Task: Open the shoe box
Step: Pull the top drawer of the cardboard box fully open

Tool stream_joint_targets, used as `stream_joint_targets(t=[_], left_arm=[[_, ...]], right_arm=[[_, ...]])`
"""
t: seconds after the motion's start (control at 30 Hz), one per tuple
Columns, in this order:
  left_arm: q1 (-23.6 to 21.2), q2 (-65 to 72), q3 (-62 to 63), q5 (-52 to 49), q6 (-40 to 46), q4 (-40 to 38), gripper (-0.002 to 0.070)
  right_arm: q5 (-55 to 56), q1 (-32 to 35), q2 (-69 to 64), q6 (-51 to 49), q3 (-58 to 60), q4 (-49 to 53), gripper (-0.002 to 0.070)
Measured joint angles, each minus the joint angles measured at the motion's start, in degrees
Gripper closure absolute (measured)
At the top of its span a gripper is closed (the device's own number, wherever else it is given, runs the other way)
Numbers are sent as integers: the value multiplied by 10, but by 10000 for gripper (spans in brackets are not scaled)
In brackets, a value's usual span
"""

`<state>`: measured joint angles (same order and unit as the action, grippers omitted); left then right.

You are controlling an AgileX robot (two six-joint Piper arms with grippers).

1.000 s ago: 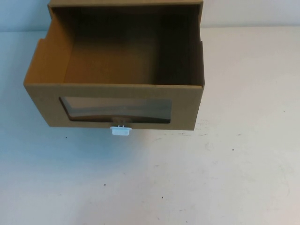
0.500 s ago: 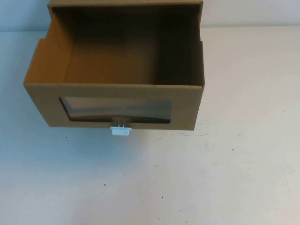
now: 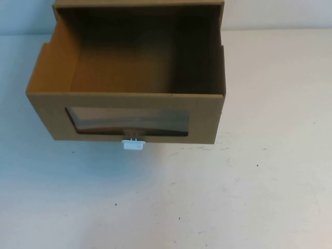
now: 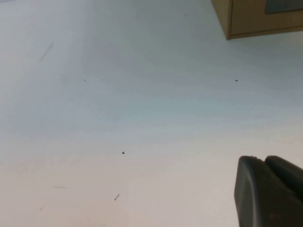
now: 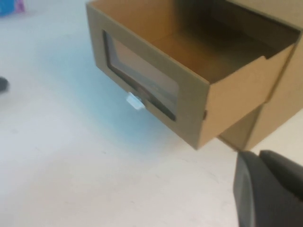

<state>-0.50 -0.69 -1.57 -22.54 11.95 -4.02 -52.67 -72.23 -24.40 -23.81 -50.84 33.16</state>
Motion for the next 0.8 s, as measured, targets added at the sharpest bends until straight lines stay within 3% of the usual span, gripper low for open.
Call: stream_joint_targets(t=[0.17,0.5,0.67,0.8], left_arm=[[0,0,0,0,0,0,679],[0,0,0,0,0,0,679],[0,0,0,0,0,0,679],[0,0,0,0,0,0,679]], right_arm=[[76,89,7,-17,21,-55,689],[419,485,7,-19,207,-193,690],[491,599,7,-21,281,-242,689],[495,633,7,-21,311,-241,689]])
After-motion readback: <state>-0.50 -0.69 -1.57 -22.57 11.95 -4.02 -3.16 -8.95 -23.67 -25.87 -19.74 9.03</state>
